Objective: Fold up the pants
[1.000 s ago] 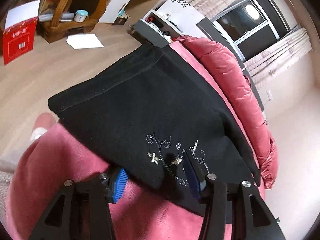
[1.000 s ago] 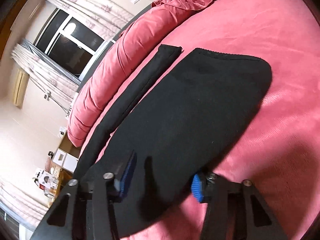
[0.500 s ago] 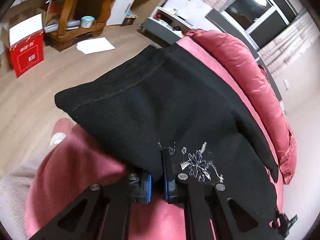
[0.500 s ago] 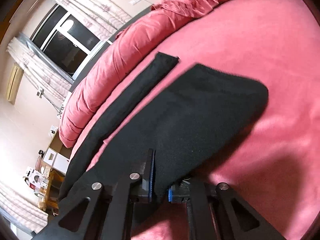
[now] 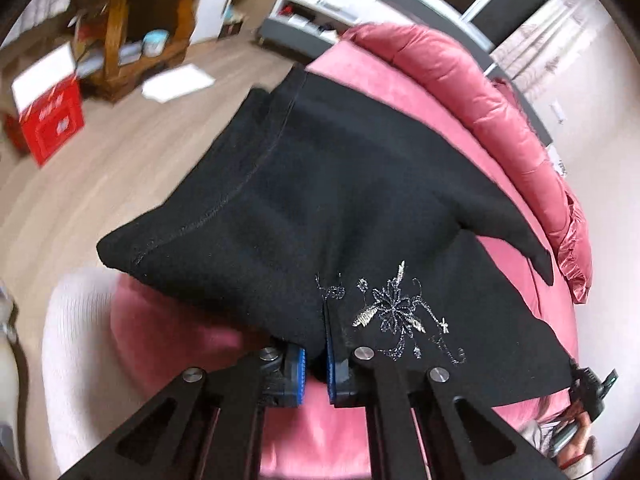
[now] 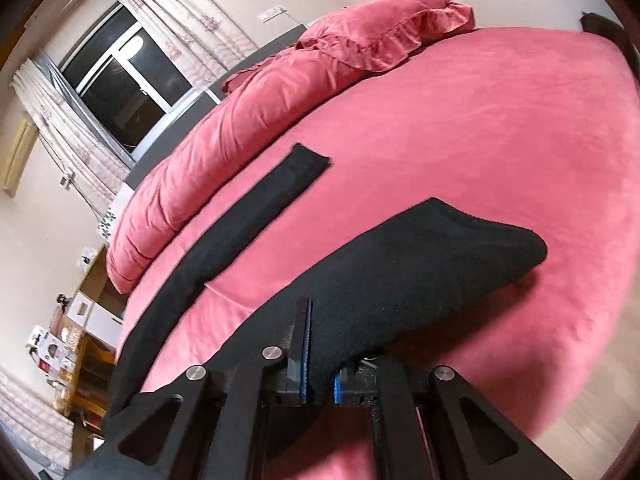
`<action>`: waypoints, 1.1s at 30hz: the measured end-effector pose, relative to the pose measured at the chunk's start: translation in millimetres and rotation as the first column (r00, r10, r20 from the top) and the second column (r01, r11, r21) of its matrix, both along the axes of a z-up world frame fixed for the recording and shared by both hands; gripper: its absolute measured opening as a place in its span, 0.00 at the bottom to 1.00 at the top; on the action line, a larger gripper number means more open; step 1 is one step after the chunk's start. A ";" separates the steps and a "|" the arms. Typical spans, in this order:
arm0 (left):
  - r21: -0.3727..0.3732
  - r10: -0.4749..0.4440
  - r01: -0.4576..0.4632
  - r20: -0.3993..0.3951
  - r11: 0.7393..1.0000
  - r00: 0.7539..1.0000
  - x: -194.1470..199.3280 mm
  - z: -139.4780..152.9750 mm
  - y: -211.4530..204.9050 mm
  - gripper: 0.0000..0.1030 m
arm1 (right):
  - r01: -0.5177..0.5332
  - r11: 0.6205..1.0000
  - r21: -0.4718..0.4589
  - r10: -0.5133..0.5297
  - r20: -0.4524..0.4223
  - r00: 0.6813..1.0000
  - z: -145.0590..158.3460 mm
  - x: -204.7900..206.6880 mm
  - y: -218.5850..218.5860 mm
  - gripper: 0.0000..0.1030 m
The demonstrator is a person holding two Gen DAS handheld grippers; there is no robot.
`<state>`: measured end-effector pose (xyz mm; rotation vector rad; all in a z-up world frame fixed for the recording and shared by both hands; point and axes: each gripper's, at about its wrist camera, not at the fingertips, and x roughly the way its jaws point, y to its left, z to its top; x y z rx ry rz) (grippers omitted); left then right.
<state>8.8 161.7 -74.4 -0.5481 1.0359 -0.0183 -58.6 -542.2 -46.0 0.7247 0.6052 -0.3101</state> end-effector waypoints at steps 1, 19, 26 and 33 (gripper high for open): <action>-0.032 0.021 -0.022 -0.025 0.999 0.999 -2.2 -5.2 3.1 0.07 | 0.009 1.000 0.003 -0.009 -0.016 1.000 -5.3 -3.3 -1.7 0.08; -0.036 0.288 -0.286 0.060 0.958 0.956 -24.7 33.7 45.6 0.19 | 0.389 0.892 -0.230 -0.431 -0.174 0.885 8.9 -40.8 -15.7 0.39; 0.094 0.252 -0.280 0.234 0.955 0.939 -18.3 64.3 50.1 0.31 | 0.073 0.897 -0.436 -0.089 -0.016 0.996 71.0 0.3 71.7 0.39; 0.229 0.023 -0.062 0.168 0.971 0.986 31.3 25.3 -0.5 0.31 | -0.555 0.794 -0.249 0.545 -0.114 0.831 41.0 106.0 235.5 0.39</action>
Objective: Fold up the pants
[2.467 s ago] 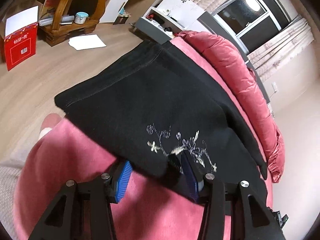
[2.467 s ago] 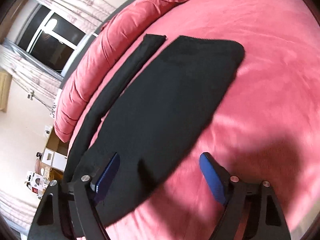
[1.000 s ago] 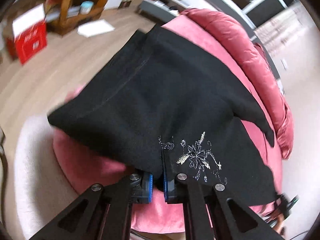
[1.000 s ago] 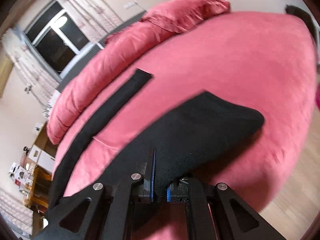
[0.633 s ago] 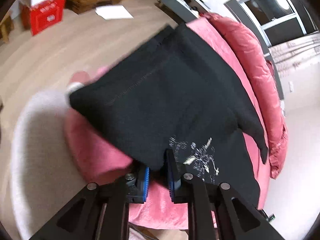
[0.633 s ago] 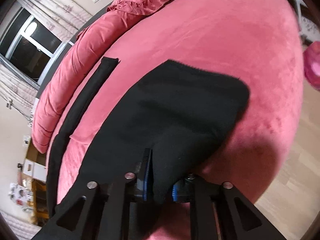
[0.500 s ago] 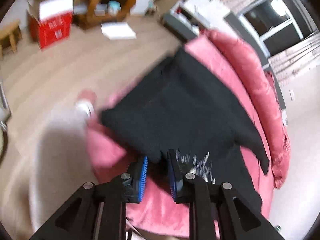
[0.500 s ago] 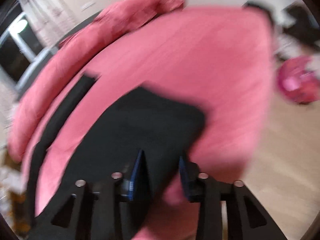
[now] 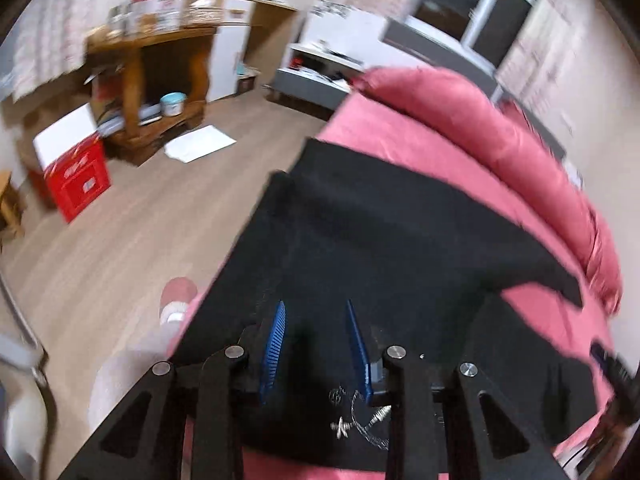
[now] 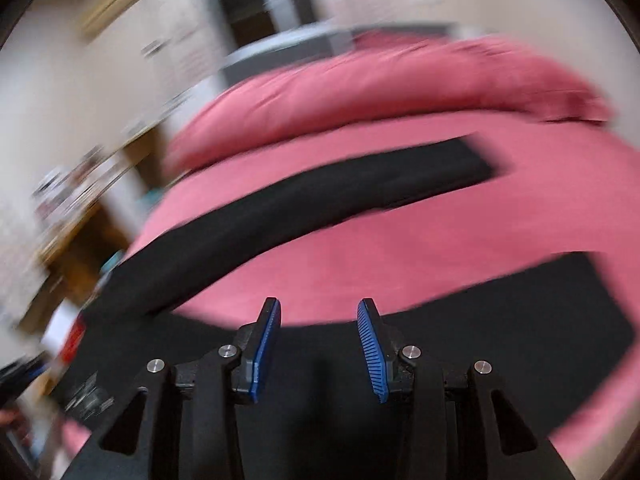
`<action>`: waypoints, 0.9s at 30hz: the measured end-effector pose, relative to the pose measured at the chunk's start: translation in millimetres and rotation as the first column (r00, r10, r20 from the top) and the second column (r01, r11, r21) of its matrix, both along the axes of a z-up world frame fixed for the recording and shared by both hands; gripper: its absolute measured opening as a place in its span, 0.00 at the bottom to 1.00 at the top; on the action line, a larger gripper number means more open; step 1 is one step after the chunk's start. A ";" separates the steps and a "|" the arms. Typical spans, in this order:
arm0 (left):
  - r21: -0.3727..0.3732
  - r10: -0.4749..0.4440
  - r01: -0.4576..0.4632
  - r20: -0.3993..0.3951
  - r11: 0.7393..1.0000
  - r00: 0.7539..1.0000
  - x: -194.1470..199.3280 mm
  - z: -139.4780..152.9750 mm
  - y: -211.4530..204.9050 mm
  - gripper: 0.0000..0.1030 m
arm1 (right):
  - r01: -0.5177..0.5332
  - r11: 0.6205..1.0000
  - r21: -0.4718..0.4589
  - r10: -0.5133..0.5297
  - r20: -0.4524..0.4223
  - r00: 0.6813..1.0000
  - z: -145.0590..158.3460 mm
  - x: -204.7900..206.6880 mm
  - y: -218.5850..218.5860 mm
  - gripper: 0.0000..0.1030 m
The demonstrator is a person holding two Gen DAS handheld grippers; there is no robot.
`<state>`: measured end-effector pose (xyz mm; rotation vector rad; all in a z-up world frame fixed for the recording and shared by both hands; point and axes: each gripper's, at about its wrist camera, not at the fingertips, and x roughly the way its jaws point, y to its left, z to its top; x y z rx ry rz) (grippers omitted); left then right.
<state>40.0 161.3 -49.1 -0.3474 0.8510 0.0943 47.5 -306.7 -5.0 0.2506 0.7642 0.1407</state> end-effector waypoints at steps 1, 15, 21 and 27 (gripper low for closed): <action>0.028 -0.015 0.016 -0.006 0.999 1.000 6.0 -6.2 -7.4 0.31 | -0.044 0.999 -0.009 0.044 -0.004 0.999 -2.4 7.4 17.3 0.39; -0.134 0.098 -0.116 -0.138 0.984 0.986 25.7 -48.9 29.0 0.29 | -0.414 0.900 -0.136 0.404 -0.098 0.910 -52.2 114.1 214.8 0.33; -0.108 0.075 -0.084 -0.088 0.991 0.993 28.0 -34.4 31.4 0.30 | -0.382 0.914 -0.134 0.370 -0.107 0.923 -74.6 137.9 218.6 0.30; -0.013 0.061 -0.062 -0.049 0.998 0.997 44.0 -22.2 18.8 0.35 | -0.396 0.903 -0.167 0.391 -0.064 0.918 -75.5 133.7 219.9 0.31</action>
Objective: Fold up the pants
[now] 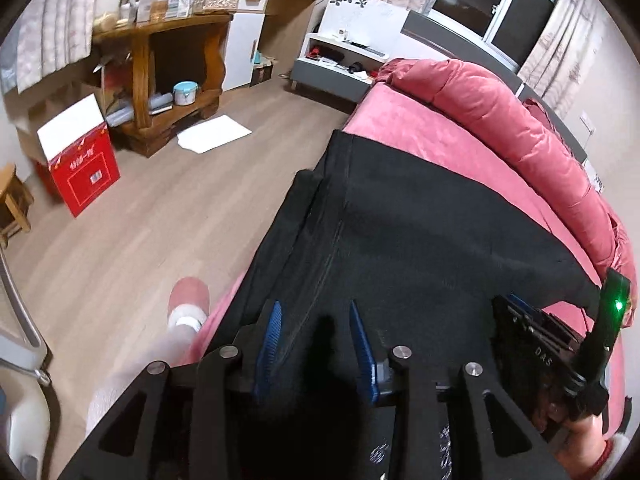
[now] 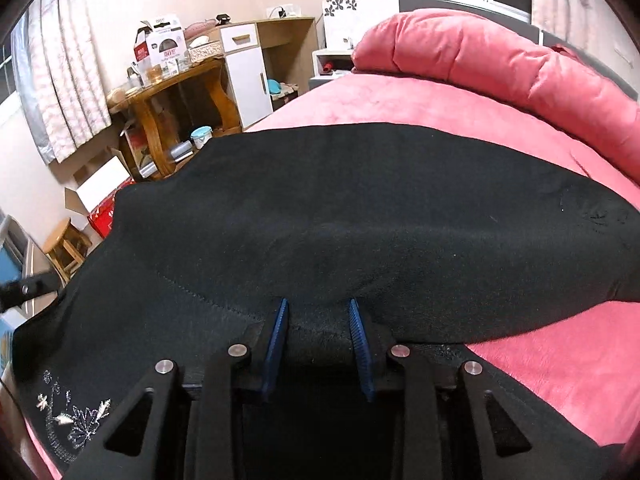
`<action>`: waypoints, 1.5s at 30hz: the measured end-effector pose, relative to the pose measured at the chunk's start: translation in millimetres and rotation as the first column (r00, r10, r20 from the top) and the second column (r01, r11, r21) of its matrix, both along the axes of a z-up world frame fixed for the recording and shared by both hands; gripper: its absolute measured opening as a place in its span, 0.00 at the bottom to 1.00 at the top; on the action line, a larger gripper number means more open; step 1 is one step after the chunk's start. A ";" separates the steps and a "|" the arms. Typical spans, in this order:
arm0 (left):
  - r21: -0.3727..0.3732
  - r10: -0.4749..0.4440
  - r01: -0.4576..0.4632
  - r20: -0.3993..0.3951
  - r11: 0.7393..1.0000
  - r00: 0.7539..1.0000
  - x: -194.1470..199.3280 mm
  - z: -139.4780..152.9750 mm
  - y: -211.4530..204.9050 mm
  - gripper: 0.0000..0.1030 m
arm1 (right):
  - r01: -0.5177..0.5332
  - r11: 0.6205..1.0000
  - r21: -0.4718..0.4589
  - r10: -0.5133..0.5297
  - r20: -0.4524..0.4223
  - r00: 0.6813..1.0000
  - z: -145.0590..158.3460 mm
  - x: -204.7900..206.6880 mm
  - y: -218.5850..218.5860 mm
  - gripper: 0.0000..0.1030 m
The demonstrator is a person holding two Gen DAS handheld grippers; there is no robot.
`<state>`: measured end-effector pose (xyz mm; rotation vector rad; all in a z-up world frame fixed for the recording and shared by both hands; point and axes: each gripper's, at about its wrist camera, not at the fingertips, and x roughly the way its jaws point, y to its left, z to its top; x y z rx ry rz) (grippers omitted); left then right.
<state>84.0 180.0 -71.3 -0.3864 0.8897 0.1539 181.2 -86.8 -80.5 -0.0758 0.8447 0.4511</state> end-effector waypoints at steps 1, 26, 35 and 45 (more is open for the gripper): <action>0.000 -0.005 0.005 0.000 1.000 1.000 3.1 1.1 -1.6 0.35 | 0.000 1.000 0.007 0.000 0.002 1.000 0.0 -0.3 -1.1 0.31; 0.134 -0.026 0.031 -0.036 0.991 0.999 83.2 23.6 5.2 0.56 | 0.048 0.998 -0.038 -0.046 0.043 0.998 -2.3 -21.0 -30.5 0.33; 0.056 -0.088 0.091 -0.051 0.994 0.995 175.9 16.2 15.9 0.64 | 0.046 0.998 -0.032 -0.044 0.046 0.998 -1.4 -23.8 -31.6 0.33; -0.185 -0.020 -0.009 -0.152 0.983 0.988 258.3 -39.5 61.4 0.68 | 0.043 0.999 -0.015 -0.043 0.039 0.998 -2.2 -23.3 -34.6 0.34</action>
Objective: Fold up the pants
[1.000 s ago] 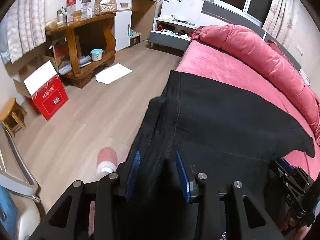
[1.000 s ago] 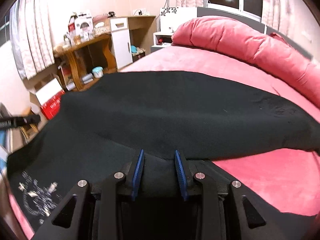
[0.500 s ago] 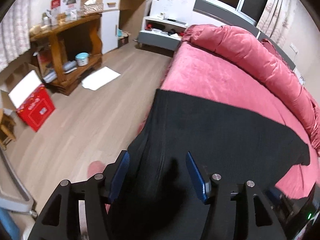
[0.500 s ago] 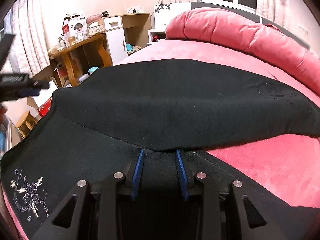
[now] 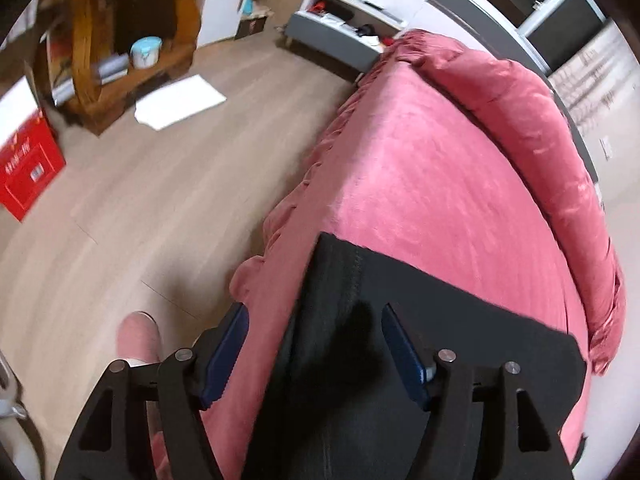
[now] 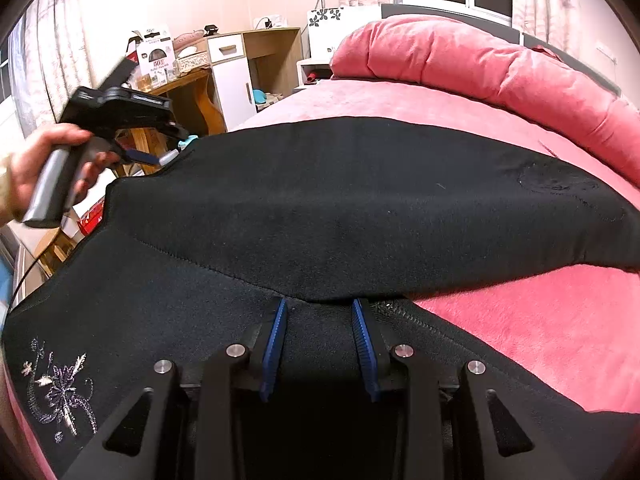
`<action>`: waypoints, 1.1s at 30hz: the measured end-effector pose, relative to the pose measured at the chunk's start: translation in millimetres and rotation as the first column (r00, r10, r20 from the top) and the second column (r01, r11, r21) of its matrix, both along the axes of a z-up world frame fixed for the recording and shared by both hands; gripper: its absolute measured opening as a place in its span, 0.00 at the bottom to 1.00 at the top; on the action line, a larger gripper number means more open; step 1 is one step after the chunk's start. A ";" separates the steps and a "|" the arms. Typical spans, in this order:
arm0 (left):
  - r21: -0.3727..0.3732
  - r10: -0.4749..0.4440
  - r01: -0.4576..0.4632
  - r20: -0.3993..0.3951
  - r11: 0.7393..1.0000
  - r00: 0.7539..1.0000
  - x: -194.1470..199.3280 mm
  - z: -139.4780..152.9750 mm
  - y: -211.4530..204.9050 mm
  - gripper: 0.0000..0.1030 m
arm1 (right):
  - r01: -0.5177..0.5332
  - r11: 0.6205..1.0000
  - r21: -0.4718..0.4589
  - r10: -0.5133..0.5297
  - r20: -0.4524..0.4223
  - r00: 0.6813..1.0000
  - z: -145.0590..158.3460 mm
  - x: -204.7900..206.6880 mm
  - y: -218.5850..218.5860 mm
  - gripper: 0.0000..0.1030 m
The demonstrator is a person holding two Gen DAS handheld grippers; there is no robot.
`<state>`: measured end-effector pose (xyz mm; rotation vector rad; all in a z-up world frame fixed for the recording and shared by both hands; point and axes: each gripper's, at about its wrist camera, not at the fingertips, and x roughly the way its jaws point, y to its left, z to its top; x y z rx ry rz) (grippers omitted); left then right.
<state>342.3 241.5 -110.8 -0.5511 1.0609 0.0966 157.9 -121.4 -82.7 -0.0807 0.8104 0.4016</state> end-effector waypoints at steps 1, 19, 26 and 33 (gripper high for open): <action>-0.017 -0.001 0.001 0.001 1.000 1.000 3.8 -5.9 1.6 0.68 | 0.000 1.000 0.002 0.000 -0.001 1.000 0.0 0.0 -0.3 0.34; 0.127 -0.139 0.104 0.302 0.986 0.943 -65.4 72.5 -30.0 0.06 | -0.004 1.000 0.002 0.004 -0.001 1.000 -0.6 1.7 -0.4 0.34; 0.107 -0.182 0.150 0.432 0.983 0.883 -154.6 118.5 -37.9 0.05 | 0.009 0.999 0.035 -0.008 -0.027 1.000 7.7 2.5 -8.0 0.37; 0.075 -0.214 0.202 0.466 0.976 0.858 -244.3 117.8 -56.2 0.05 | 0.138 0.970 0.202 -0.130 -0.053 0.990 41.3 -12.4 -47.4 0.48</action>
